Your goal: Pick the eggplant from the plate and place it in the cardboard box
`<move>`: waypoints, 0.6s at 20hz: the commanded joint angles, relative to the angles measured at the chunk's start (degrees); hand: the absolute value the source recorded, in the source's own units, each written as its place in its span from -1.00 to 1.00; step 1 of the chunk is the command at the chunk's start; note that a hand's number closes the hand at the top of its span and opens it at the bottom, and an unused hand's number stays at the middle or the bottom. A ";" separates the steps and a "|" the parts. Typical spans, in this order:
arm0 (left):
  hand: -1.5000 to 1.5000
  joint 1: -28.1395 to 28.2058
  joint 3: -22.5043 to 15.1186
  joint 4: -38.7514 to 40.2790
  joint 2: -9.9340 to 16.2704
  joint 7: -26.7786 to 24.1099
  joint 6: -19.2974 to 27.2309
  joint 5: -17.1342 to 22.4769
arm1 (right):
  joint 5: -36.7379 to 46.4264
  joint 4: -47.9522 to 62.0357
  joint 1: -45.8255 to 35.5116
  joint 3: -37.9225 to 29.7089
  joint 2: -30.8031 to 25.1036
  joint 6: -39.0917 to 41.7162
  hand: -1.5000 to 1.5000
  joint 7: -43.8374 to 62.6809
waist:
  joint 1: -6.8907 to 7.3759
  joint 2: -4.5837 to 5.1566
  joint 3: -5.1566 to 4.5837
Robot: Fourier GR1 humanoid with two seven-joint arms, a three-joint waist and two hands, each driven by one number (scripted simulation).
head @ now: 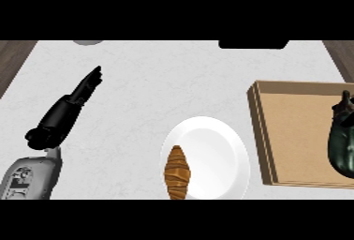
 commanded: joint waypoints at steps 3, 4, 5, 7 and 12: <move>0.00 1.43 0.90 -0.21 1.18 -1.55 -1.70 1.00 | 4.88 15.72 -6.15 3.20 -7.84 9.11 1.00 -3.85 | 1.31 0.25 0.02; 0.00 0.60 -1.89 -0.40 -1.09 -1.02 0.45 -1.88 | 7.93 17.52 -9.07 6.43 -6.24 8.40 1.00 -3.82 | 1.09 0.22 0.03; 0.00 -1.40 -0.77 0.69 -1.06 0.00 0.89 -1.45 | 8.43 19.51 -11.76 8.04 -5.91 9.87 1.00 -5.01 | 0.93 0.21 0.03; 0.00 0.21 -0.33 -2.13 0.02 1.66 -1.22 0.32 | 10.77 27.78 -16.53 9.88 -5.37 10.52 1.00 -8.69 | 2.00 0.30 0.07; 0.00 0.42 -2.13 -1.04 -2.38 0.50 0.60 -1.56 | 19.64 39.00 -22.55 14.70 -7.05 12.97 1.00 -13.07 | 1.79 0.40 0.06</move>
